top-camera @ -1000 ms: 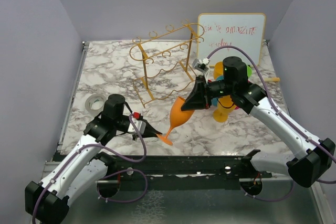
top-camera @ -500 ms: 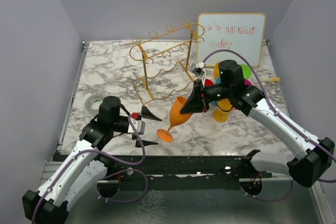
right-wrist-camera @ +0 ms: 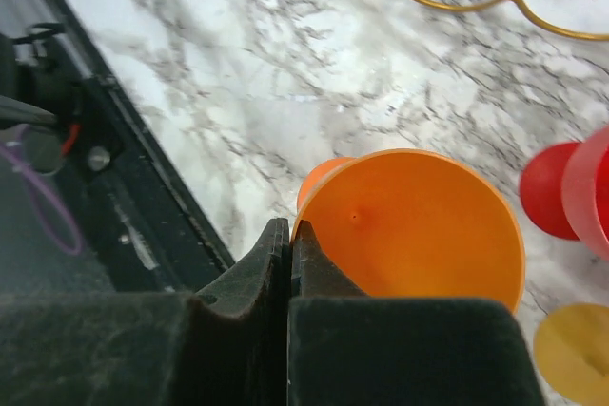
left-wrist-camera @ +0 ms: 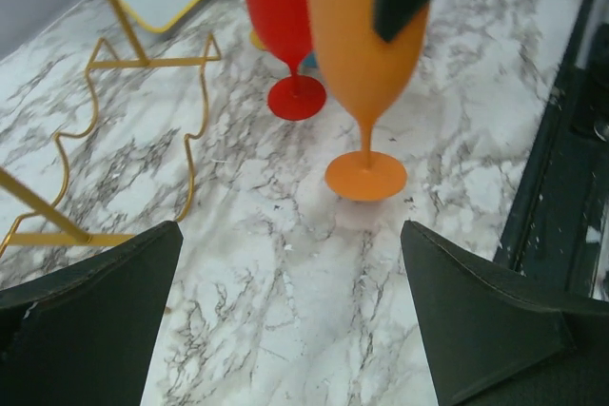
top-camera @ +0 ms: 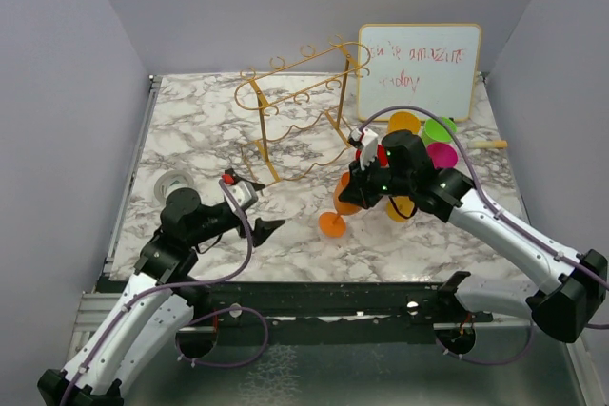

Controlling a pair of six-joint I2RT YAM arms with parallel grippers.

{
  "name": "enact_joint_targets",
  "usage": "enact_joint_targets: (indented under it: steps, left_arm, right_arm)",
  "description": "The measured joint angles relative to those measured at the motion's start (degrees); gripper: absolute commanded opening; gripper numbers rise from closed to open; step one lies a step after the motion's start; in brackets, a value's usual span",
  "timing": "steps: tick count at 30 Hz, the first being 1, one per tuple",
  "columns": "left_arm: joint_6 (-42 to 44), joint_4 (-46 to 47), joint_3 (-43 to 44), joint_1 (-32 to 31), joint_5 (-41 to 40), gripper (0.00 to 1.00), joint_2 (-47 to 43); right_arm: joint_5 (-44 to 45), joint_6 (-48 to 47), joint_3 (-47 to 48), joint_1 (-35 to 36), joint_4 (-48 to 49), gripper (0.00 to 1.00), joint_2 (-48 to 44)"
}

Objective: Take the wine glass off the wine glass rack
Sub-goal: Place the wine glass at the center of the board.

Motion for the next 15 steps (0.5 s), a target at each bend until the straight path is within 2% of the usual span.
enact_joint_targets:
  steps: [4, 9, 13, 15]
  left_arm:
    - [-7.8, 2.8, 0.0, 0.0, -8.7, 0.99, 0.4]
    - [-14.4, 1.6, 2.0, 0.0, -18.2, 0.99, 3.9]
    - [-18.1, 0.5, 3.2, 0.0, -25.9, 0.99, 4.7]
    - [-20.2, -0.7, 3.3, 0.0, -31.7, 0.99, 3.3]
  right_arm:
    - [9.1, -0.2, -2.5, 2.1, 0.3, 0.0, 0.0]
    - [16.9, -0.5, -5.2, 3.0, 1.6, 0.02, 0.1]
    - [20.7, -0.8, -5.3, 4.7, 2.5, 0.16, 2.0]
    - [22.1, -0.9, -5.1, 6.1, 3.3, 0.32, 3.2]
